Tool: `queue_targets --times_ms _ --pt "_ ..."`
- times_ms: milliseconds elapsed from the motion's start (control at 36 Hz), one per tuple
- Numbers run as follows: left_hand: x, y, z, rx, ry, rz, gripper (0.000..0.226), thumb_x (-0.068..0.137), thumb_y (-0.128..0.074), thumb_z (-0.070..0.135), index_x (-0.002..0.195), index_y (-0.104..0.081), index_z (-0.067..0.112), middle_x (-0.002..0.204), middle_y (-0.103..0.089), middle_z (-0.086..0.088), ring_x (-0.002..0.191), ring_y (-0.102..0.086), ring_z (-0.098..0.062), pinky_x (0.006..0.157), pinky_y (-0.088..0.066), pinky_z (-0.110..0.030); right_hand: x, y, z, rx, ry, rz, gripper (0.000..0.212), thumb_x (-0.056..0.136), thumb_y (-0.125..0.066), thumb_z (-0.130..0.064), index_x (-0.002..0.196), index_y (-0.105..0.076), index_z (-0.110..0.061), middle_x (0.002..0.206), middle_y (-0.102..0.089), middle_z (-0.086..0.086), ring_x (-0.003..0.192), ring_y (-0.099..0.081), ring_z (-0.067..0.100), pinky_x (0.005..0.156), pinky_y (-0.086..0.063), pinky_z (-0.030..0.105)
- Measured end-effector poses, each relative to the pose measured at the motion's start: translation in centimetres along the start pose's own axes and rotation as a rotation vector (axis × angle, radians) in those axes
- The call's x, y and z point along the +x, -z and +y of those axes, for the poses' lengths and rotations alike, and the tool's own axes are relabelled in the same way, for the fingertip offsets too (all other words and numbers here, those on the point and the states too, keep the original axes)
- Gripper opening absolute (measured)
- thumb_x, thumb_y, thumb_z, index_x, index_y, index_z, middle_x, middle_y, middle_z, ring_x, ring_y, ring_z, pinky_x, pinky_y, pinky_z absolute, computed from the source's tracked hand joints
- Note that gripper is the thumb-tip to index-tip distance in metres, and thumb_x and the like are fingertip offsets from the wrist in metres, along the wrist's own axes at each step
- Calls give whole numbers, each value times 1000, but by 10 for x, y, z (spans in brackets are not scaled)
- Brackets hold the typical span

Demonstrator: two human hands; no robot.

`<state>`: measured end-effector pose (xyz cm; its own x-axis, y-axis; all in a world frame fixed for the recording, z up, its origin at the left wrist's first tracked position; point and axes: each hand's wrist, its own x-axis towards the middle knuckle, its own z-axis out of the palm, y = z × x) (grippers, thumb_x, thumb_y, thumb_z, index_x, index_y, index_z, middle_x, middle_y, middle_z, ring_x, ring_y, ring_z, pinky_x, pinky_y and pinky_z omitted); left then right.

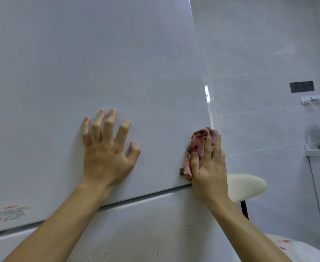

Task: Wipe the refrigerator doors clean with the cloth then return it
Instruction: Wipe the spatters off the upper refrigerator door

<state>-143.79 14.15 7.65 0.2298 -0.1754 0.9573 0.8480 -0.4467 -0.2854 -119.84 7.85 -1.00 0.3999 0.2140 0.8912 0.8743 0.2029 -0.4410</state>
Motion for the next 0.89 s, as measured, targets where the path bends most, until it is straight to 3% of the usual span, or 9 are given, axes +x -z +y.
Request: queue_targets --times_ms 83,222,306,444,528,694,889 --pt "0 -1 0 -3 8 11 46 90 -55 35 126 -65 8 143 -53 -24 141 -43 -46 123 -21 -64 -16 -1 7 9 -44 8 76 100 -23 -55 168 -10 -24 175 -7 -1 148 -34 29 122 -28 44" --pt "0 -1 -2 -2 -2 18 46 90 -54 35 126 -66 8 142 -55 -24 139 -46 -47 122 -24 -65 29 -4 -20 -51 -89 85 73 105 -31 -46 164 -20 -6 162 -32 26 138 -42 46 116 -33 54" --pt "1 0 -4 3 -12 16 47 91 -54 35 126 -66 7 141 -55 -25 138 -47 -48 121 -23 -68 83 -1 -44 -70 -37 113 65 110 -42 -35 166 -18 -9 168 -24 22 147 -34 43 122 -27 51" --pt "1 -3 -6 3 -33 10 46 92 -54 34 127 -64 7 141 -55 -27 137 -46 -49 120 -22 -72 168 7 -84 -38 -19 112 62 110 -34 -47 167 -13 -35 175 -9 8 157 -20 32 128 -18 47" --pt "-1 -2 -3 -9 -21 0 46 91 -54 34 127 -65 7 141 -55 -27 137 -47 -49 120 -22 -72 178 8 -83 -21 -6 100 59 111 -30 -45 167 -11 -37 176 -1 5 162 -4 25 131 -4 41" --pt "-2 4 -3 -65 -6 -3 46 91 -54 33 127 -66 7 145 -54 -24 141 -43 -45 125 -20 -66 118 -6 -64 -128 123 112 59 113 -26 -37 168 -11 -21 176 7 6 162 12 26 130 10 40" --pt "-3 11 -2 -146 34 -22 45 92 -50 29 127 -67 7 147 -53 -23 144 -41 -44 126 -20 -64 -18 -42 -38 -147 278 163 64 106 -36 -35 165 -28 -13 174 -12 17 161 -6 39 129 -11 57"
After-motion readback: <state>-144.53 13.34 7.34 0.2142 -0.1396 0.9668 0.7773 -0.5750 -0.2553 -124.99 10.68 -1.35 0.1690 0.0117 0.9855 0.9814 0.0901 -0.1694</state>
